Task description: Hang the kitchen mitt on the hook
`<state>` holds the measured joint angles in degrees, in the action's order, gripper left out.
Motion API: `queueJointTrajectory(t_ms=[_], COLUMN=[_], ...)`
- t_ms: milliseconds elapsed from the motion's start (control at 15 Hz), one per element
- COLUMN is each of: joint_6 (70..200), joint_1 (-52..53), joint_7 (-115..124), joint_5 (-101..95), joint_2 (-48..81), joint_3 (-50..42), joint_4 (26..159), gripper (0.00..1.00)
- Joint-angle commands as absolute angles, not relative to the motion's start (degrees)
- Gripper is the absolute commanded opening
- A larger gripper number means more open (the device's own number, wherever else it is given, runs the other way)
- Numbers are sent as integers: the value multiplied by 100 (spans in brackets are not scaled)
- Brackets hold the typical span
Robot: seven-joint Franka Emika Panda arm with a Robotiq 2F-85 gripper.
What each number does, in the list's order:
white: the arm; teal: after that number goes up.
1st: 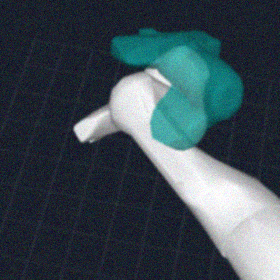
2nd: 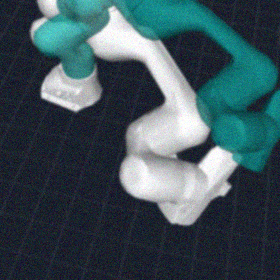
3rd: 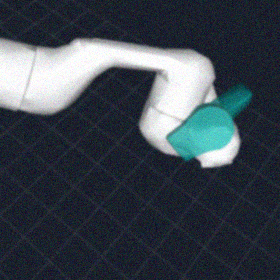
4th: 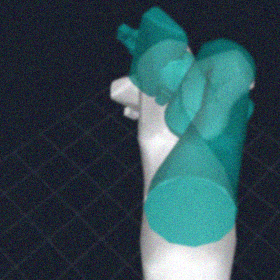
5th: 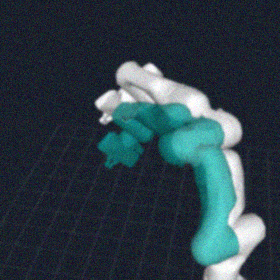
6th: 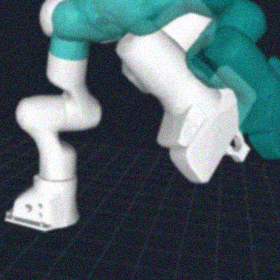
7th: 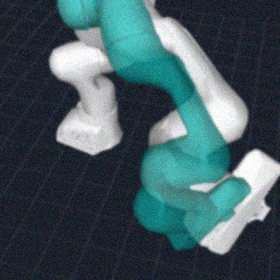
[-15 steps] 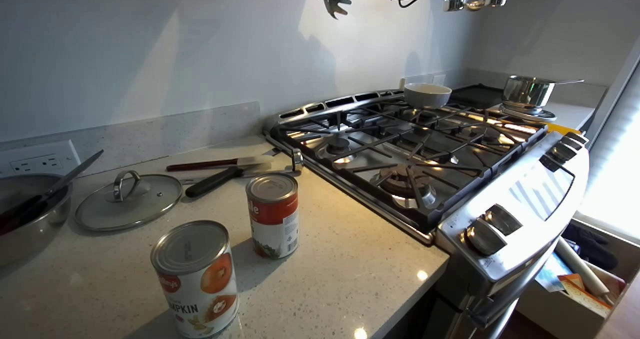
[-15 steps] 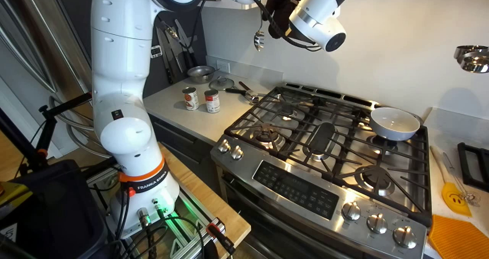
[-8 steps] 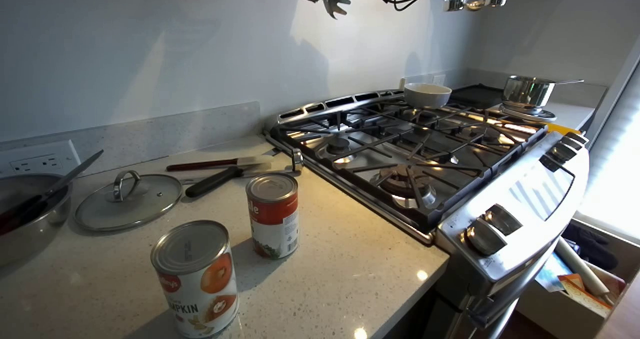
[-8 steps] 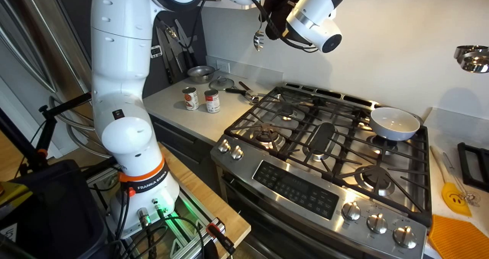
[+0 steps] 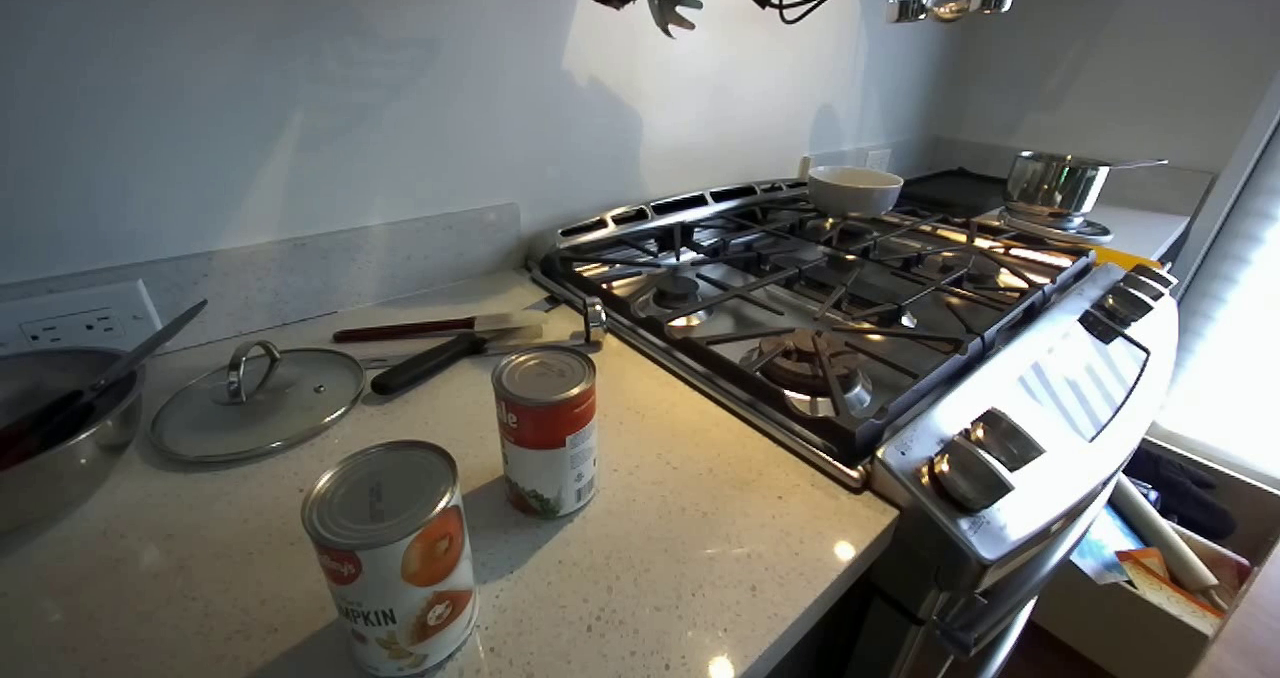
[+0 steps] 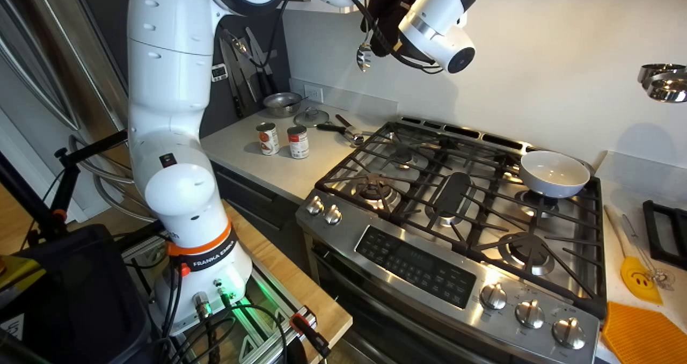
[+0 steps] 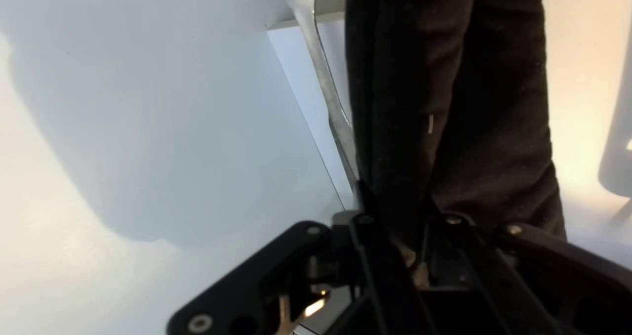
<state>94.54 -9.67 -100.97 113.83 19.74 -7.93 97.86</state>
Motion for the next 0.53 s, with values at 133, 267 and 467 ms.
queueJointTrajectory(t_ms=[133, 267, 467], joint_6=[9646, 9667, 9668], joint_1=[-890, -895, -904], joint_7=[-10286, -10356, -10429], joint_5=[11385, 11375, 11382], joint_2=[1794, 1787, 1783], joint_3=[-815, -821, -830], joint_4=[10004, 10025, 10052], gripper=[5, 5, 5])
